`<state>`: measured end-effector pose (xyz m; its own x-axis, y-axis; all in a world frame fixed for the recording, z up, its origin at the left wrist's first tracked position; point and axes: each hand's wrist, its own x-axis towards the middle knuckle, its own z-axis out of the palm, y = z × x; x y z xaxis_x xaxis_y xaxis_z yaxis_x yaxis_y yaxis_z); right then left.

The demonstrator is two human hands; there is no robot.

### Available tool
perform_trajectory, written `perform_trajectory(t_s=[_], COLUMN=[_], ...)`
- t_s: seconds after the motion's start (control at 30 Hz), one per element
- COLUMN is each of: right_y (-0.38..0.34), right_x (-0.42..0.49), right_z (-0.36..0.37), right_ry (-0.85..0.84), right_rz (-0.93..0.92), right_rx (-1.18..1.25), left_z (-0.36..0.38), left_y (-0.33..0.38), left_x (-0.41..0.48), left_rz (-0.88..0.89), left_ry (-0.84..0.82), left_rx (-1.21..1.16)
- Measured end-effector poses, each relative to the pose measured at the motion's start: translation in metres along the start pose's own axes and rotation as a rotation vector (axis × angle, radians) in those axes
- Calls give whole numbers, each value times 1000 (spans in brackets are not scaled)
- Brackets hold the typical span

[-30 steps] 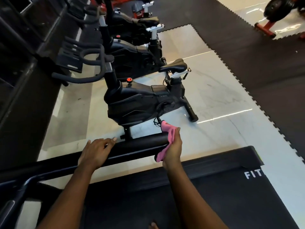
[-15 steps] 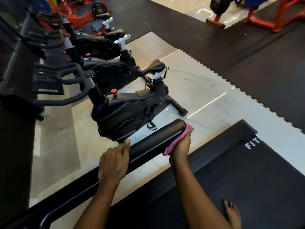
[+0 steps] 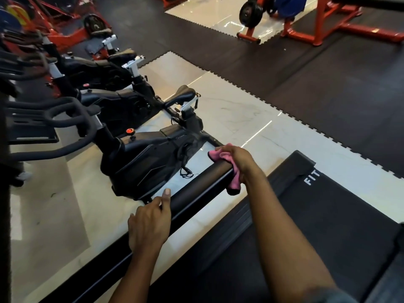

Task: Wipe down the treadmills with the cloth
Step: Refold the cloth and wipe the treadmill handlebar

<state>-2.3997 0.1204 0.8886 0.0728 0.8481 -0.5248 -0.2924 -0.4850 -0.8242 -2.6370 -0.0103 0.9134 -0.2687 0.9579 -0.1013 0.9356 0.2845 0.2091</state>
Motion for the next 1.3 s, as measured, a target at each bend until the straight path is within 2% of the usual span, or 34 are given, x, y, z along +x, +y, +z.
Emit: perform_trajectory(t_s=[0.1,0.27,0.33,0.4,0.5,0.57,0.7,0.8,0.9,1.03,1.13,1.23,1.3], right_y=[7,48,48,43,55,77,93,117,124,122,137,164,166], right_x=[-6,-46,-31,-11,5,11,-35,-41,-30,-31,-58,-83,-89], right_z=[-7,9,8,4,7,10,34,32,24,49,79,97,91], right_ry=[-89,85,44,-49,-164,-148,-45,-16,-62,85,20,-80,3], right_rz=[-3,-138,-150,-84,146,233,277,279,165,108,157,294,315], right_rx=[186,300,307,304,442,545,701,677,698,837,886,677,612], left_z=[0,-1,-1,-3,-3,-3,-1,-3,-6,-15,-28,-39,-42], left_y=[-1,1,2,5,6,7,4,6,10,-4,-42,-94,-121], left_x=[0,-1,1,0,0,0,1,1,-2,-23,-46,-60,-64], left_rz=[-8,-2,4,3,-11,-17,-45,-59,-69,64,49,-90,-172], left_ry=[-3,-3,4,1,5,11,18,11,11,120,221,245,221], left_rx=[15,16,32,37,32,42,13,-36,-114,-484,-446,-329,-244])
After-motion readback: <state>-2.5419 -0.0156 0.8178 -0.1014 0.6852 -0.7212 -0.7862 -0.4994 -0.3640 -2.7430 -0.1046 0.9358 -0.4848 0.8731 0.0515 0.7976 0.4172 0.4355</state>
